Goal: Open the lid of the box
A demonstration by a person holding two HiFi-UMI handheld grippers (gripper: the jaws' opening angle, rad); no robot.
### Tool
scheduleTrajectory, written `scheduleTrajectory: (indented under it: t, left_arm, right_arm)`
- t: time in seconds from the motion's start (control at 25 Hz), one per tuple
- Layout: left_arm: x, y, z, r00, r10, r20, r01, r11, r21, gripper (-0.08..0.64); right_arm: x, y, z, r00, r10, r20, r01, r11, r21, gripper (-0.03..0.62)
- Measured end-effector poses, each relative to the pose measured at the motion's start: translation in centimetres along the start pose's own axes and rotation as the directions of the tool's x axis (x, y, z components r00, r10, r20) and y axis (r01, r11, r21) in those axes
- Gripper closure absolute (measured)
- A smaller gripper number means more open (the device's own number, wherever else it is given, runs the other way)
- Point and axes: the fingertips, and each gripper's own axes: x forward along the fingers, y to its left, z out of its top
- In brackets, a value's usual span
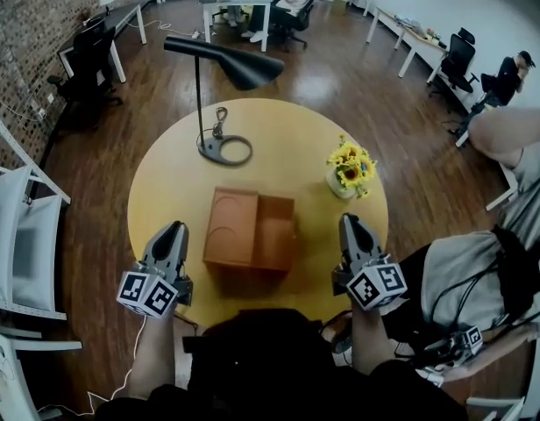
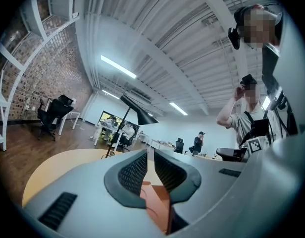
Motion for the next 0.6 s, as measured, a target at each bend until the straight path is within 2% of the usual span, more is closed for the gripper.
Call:
scheduleTrajectory:
  t: [0.6]
  left_arm:
    - [-0.5, -0.1, 0.0, 1.000, 0.001, -0.016, -0.001, 1.000, 0.008, 0.522]
  right_arm:
    - [0.3, 1.5, 0.4, 0.999, 0.037, 0.003, -0.037, 0.999, -0.003, 0.591]
